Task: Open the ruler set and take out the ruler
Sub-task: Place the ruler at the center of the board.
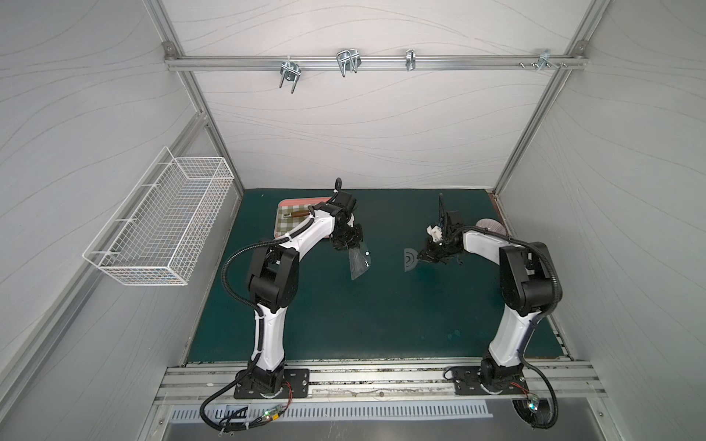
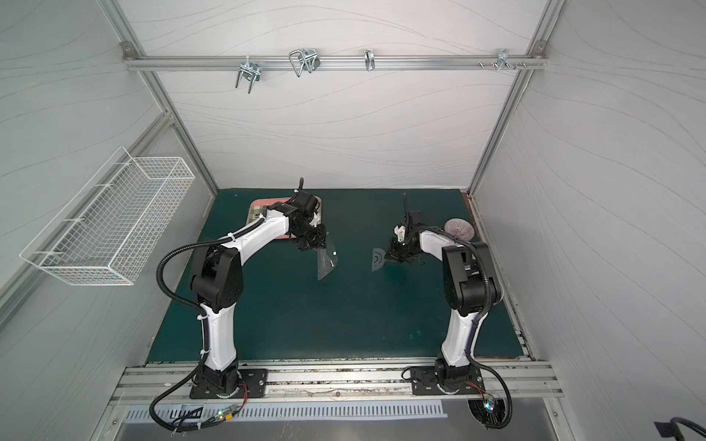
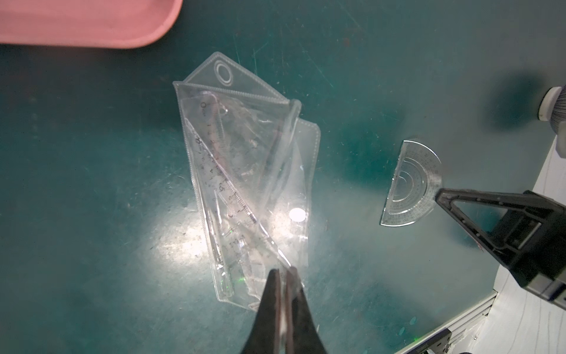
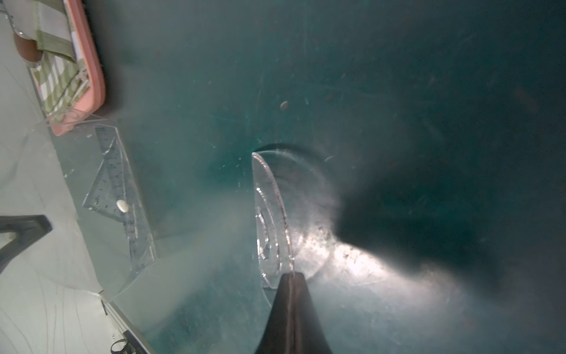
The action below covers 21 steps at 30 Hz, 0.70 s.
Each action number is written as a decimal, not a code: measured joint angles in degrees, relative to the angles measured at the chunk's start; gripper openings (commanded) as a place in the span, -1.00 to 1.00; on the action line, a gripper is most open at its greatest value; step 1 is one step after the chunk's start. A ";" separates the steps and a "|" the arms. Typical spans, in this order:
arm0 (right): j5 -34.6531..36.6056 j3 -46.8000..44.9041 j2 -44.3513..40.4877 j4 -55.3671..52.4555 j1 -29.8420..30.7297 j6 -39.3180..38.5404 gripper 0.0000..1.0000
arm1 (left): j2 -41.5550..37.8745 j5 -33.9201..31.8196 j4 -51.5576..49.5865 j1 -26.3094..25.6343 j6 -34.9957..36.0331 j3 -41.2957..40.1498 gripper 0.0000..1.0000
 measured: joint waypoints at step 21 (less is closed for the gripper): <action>8.50 1.70 0.26 -3.32 1.07 -3.23 -0.49 | 0.00 0.61 -0.04 0.02 0.22 0.00 -1.00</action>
